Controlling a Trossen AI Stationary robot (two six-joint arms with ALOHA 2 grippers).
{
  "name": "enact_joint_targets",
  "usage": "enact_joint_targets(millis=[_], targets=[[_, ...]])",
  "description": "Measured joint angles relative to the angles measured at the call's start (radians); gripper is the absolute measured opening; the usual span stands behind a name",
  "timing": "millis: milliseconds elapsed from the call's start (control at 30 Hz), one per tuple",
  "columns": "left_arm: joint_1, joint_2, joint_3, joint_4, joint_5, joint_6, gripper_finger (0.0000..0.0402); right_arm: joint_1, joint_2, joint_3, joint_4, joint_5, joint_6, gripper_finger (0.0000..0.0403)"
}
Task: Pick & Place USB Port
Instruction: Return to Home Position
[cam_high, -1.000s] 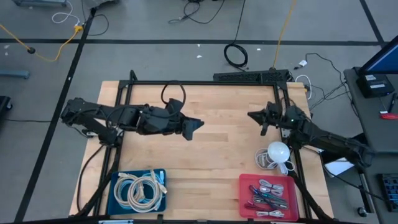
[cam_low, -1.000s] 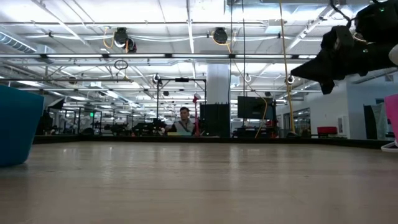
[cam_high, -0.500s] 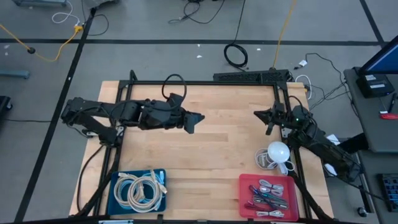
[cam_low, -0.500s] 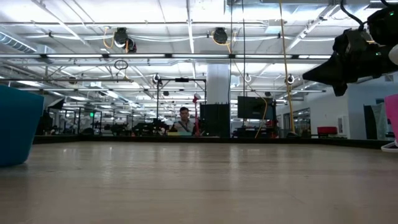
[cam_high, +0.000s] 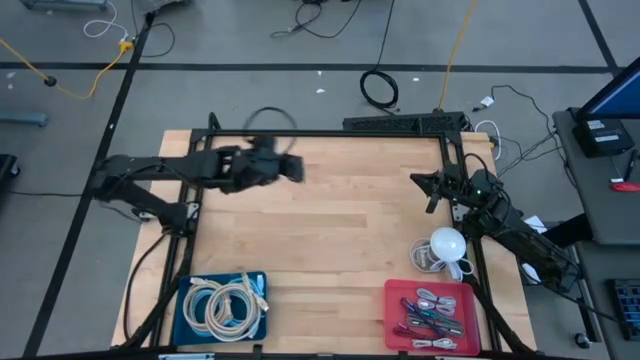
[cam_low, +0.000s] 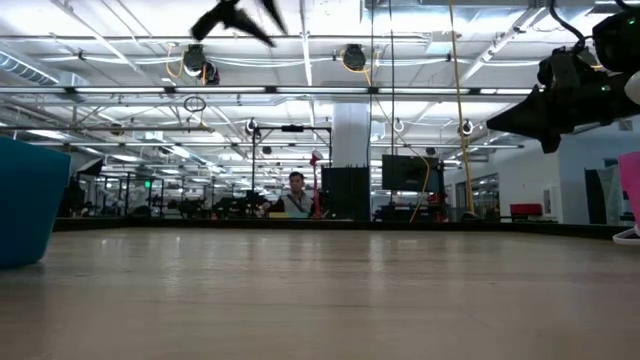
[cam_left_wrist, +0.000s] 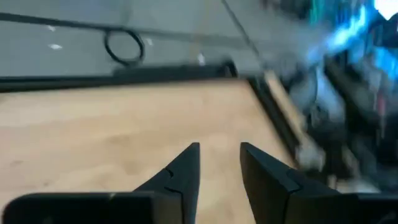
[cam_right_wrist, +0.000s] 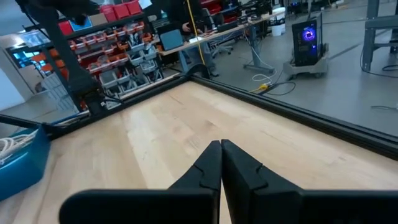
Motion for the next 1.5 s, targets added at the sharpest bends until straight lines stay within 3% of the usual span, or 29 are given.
enact_joint_targets(millis=[100, 200, 300, 433, 533, 700, 967, 1133, 1233, 1500], targets=[[0.011, -0.179, -0.207, 0.100, -0.114, -0.074, 0.0093, 0.000, 0.000, 0.000, 0.022, 0.000, 0.000, 0.0000], [0.012, -0.409, -0.449, 0.388, -0.180, 0.017, 0.0060, 0.001, 0.000, 0.002, 0.021, -0.001, 0.000, 0.0000], [0.021, -0.604, -0.661, 0.583, -0.058, 0.226, 0.0026, 0.001, 0.002, 0.002, 0.020, -0.001, 0.000, 0.0000], [0.022, -0.775, -0.866, 0.541, 0.134, 0.221, 0.0006, 0.001, 0.002, 0.002, 0.021, 0.000, 0.000, 0.0000], [0.024, -0.893, -0.991, 0.531, 0.147, 0.219, 0.0018, 0.001, 0.002, 0.002, 0.021, 0.000, 0.000, 0.0000], [0.040, -1.100, -1.161, 0.548, 0.157, 0.350, 0.0006, 0.001, 0.003, 0.002, 0.020, -0.001, -0.006, 0.0000], [0.043, -1.309, -1.294, 0.471, 0.114, 0.502, 0.0006, 0.001, 0.003, 0.002, 0.020, -0.001, -0.006, 0.0000], [0.046, -1.293, -1.276, 0.358, -0.001, 0.549, 0.0009, 0.001, 0.003, 0.002, 0.015, -0.001, -0.003, 0.0000], [0.046, -1.284, -1.268, 0.321, -0.059, 0.481, 0.0023, 0.001, 0.003, 0.002, 0.012, -0.002, -0.003, 0.0000], [0.047, -1.283, -1.267, 0.320, -0.064, 0.493, 0.0031, 0.001, 0.003, 0.002, 0.012, -0.002, -0.006, 0.0000]])
